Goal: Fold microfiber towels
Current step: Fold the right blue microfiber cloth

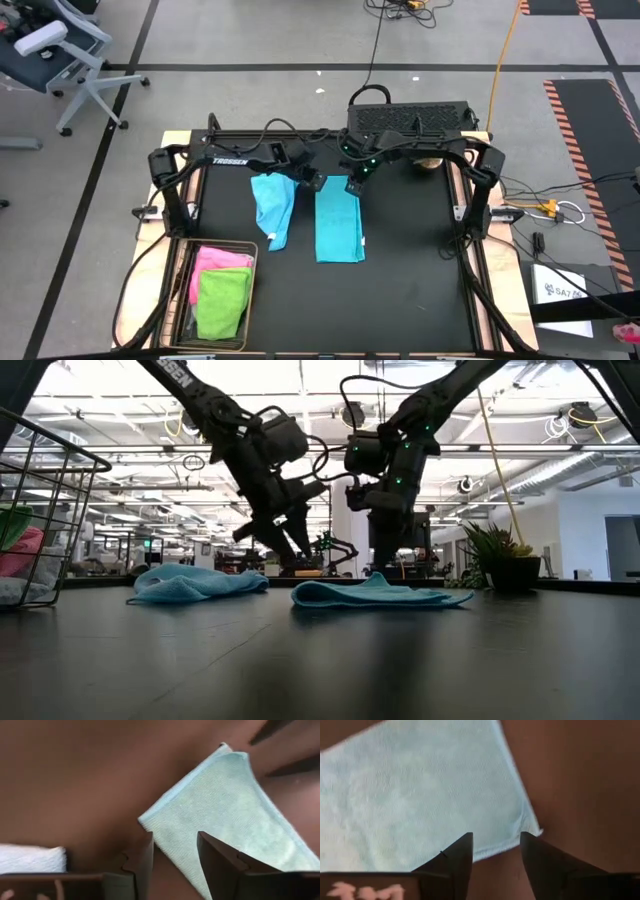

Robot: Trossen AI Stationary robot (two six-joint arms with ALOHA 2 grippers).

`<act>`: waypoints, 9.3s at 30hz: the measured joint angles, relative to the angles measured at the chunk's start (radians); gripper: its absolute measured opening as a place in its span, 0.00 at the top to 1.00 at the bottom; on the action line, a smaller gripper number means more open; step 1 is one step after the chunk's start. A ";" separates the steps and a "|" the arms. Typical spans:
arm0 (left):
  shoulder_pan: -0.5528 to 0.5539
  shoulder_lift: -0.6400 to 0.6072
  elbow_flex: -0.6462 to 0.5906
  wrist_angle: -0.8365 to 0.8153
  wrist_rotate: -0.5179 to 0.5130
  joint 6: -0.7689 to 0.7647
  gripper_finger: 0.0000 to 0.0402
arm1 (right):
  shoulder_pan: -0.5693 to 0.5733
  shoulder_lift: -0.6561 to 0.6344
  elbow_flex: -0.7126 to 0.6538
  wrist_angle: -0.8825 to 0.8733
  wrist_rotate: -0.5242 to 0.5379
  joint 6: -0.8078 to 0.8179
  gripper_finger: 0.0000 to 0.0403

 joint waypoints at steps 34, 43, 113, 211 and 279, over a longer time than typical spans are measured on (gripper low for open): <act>0.011 0.146 0.002 0.145 0.074 -0.085 0.56 | -0.060 -0.004 -0.218 0.288 -0.003 0.214 0.56; 0.011 0.148 0.001 0.169 0.074 -0.106 0.56 | -0.052 -0.001 -0.218 0.323 0.003 0.281 0.62; -0.376 -0.057 0.000 -0.066 -0.142 -0.059 1.00 | 0.526 -0.268 -0.217 0.101 0.025 0.429 1.00; -0.490 -0.051 -0.001 -0.234 -0.215 -0.176 0.87 | 0.828 -0.268 -0.418 0.482 -0.078 0.516 1.00; -0.616 0.003 0.000 0.083 -0.079 -0.100 0.98 | 0.833 -0.333 -0.560 0.561 -0.003 0.725 1.00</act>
